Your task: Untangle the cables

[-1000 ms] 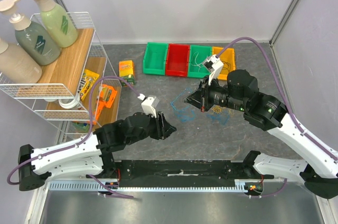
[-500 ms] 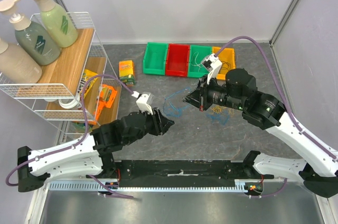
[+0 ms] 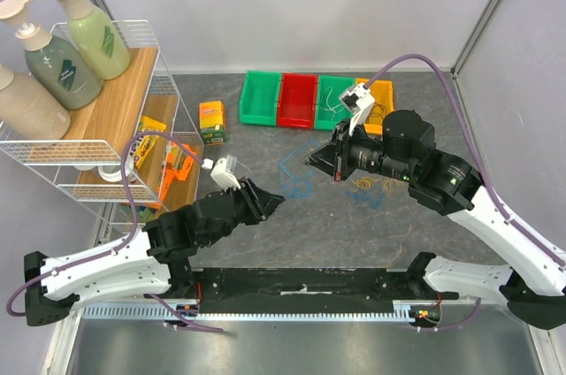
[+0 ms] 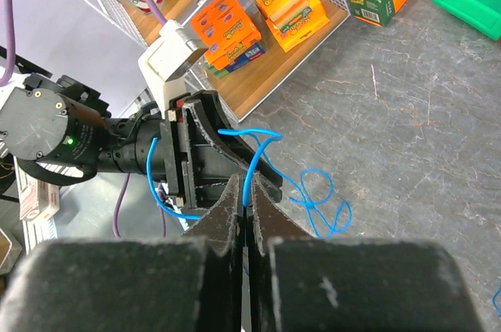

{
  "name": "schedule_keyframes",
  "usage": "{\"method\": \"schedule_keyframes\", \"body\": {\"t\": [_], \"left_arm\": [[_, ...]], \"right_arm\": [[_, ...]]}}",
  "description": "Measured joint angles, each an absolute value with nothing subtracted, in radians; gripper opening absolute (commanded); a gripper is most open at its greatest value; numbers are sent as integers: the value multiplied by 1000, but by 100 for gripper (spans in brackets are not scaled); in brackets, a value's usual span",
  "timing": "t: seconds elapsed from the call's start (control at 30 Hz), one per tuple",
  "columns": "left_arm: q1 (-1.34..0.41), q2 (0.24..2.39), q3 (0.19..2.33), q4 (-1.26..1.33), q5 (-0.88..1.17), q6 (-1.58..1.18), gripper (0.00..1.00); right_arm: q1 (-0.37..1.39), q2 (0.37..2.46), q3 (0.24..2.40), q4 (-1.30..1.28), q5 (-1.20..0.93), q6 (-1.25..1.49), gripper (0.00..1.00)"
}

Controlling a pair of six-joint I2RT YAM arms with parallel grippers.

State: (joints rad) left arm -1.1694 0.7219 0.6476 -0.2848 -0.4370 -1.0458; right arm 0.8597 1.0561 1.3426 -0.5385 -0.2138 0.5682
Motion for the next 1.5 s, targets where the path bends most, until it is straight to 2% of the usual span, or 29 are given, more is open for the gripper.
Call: {"method": "schedule_keyframes", "body": {"t": [0.1,0.47,0.73,0.97,1.3,1.5], "left_arm": [[-1169,728,648,-284,-448,-1083,51],[-1169,720,605,-262,-479,-1224,49],[-1169,694,588,-249,-486,-1263,55],[-1169,710,588,-227,-501,-1288,56],[-1169,753,588,-177,-522,-1298,55],[-1169,800,588,-138,-513,-1299,49]], "right_arm": [[860,1056,1348,-538,-223,569,0],[860,1054,1358,-538,-252,569,0],[860,1045,1359,-538,-258,577,0],[860,1039,1359,-538,-280,584,0],[860,1025,1358,-536,-302,595,0],[860,1022,1359,-531,-314,600,0]]}}
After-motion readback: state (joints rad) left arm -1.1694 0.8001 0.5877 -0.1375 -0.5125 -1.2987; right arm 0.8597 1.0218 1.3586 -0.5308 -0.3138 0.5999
